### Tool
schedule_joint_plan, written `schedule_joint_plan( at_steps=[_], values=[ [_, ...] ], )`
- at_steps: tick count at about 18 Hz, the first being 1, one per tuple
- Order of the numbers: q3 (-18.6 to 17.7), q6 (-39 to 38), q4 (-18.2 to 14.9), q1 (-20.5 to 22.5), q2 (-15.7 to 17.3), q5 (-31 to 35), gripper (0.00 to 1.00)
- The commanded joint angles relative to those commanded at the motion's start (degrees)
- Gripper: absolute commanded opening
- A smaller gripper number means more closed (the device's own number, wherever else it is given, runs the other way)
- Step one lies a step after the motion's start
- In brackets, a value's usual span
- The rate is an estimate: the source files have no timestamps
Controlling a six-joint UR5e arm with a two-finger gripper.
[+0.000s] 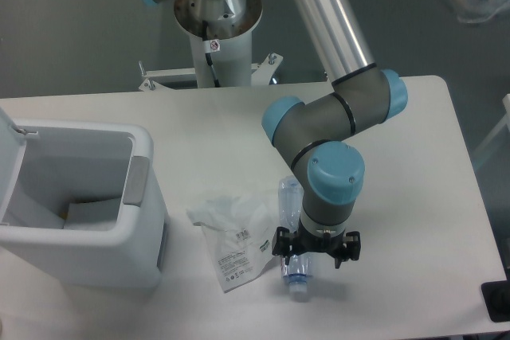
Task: Place the trash in the trash can
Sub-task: 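Lower the open gripper over the bottle and close on it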
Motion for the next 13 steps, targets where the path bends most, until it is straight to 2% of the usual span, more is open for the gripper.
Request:
schedule_joint_plan(
  at_steps=[11, 12, 13],
  values=[
    [0.09, -0.53, 0.35, -0.35, -2.02, 0.00, 1.00],
    [0.00, -0.53, 0.35, -0.35, -2.03, 0.00, 0.99],
    [0.09, -0.70, 0.35, -0.35, -2.03, 0.09, 0.94]
  ],
)
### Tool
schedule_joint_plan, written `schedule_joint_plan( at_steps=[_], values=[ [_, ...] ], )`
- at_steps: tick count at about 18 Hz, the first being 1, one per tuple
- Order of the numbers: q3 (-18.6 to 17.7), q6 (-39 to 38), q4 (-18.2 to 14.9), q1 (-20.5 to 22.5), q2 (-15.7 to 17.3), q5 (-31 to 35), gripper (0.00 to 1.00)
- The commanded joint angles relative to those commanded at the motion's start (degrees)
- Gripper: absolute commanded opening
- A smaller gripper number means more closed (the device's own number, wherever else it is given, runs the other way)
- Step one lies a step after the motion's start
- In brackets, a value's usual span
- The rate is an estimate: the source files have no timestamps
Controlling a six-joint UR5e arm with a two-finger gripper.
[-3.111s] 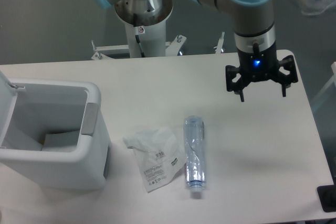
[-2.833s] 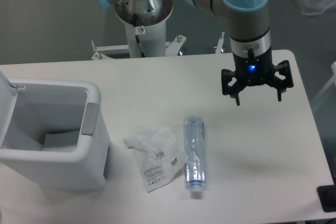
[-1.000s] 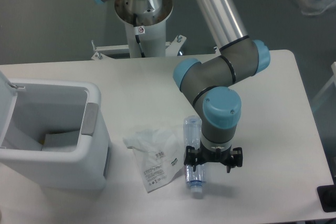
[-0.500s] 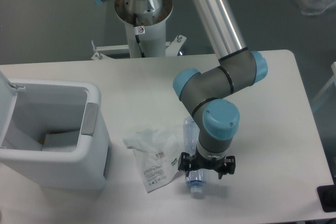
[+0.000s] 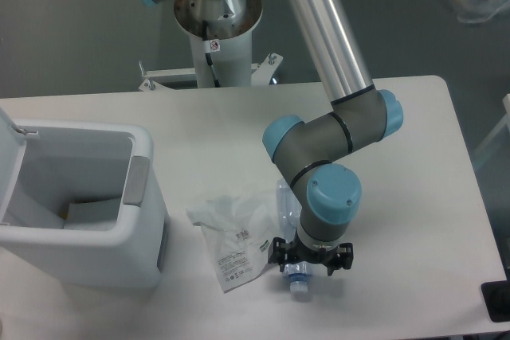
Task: Place the trash in the trash can
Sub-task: 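Lower the open gripper over the bottle and close on it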
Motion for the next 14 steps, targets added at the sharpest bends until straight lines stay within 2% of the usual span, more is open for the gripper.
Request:
schedule_joint_plan(
  at_steps=[2, 8, 14],
  values=[
    [0.00, -0.18, 0.00, 0.00, 0.09, 0.00, 0.86],
    [-0.53, 0.00, 0.00, -0.09, 0.26, 0.09, 0.84],
    [-0.53, -0.09, -0.09, -0.09, 0.62, 0.00, 0.66]
  ],
)
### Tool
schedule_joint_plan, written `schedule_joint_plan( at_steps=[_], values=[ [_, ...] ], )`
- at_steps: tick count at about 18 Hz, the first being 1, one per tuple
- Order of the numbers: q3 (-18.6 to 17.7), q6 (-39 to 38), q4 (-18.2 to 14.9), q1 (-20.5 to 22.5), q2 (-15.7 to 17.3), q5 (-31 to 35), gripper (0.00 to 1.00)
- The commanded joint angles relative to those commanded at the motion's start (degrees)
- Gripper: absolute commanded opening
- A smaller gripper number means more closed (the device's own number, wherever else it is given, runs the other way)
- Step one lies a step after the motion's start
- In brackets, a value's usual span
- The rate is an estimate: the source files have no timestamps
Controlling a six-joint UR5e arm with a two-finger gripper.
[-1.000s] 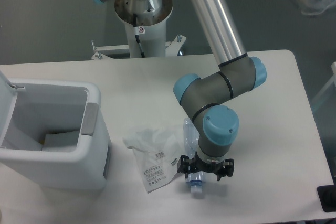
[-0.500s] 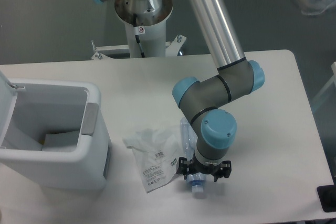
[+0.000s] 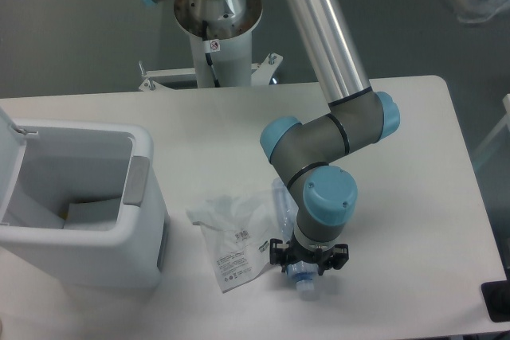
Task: Place the trash in the trash can
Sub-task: 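Lower the open gripper over the bottle and close on it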
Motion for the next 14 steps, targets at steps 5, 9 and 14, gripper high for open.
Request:
schedule_joint_plan(
  at_steps=[5, 9, 14],
  values=[
    [0.00, 0.17, 0.00, 0.00, 0.35, 0.00, 0.60],
    [0.17, 0.26, 0.00, 0.09, 1.23, -0.09, 0.60],
    [1.23, 0.53, 0.17, 0.53, 3.34, -0.26, 0.60]
  ],
)
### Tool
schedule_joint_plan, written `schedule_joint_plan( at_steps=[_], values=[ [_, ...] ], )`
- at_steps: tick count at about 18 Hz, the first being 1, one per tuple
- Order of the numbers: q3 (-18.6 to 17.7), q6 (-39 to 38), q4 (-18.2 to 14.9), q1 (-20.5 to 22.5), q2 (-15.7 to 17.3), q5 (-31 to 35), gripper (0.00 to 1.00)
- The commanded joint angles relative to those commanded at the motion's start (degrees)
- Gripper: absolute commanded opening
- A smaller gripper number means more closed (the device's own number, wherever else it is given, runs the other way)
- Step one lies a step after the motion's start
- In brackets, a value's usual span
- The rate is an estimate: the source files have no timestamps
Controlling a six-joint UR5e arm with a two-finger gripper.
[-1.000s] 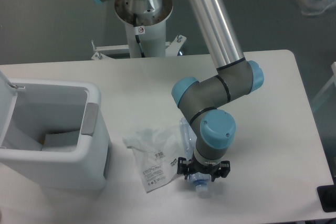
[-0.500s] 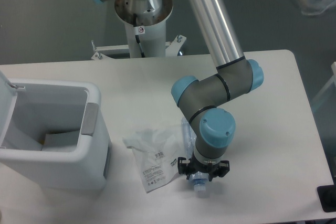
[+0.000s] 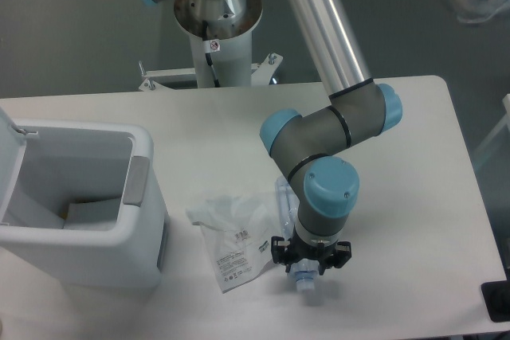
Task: Place the trash in the trash can
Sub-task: 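Lower the open gripper over the bottle and close on it, then lift the bottle and carry it over the white trash bin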
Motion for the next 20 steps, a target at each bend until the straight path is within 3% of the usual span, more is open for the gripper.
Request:
schedule_joint_plan(
  at_steps=[6, 11, 16, 20],
  values=[
    [6.50, -0.53, 0.79, 2.37, 7.38, -1.49, 0.60],
    [9.67, -8.95, 6.94, 2.55, 10.81, -8.25, 0.60],
    [10.29, -10.46, 9.66, -1.04, 15.47, -10.19, 0.60],
    [10.64, -11.51, 10.02, -5.35, 19.15, -10.90, 0.60]
  ],
)
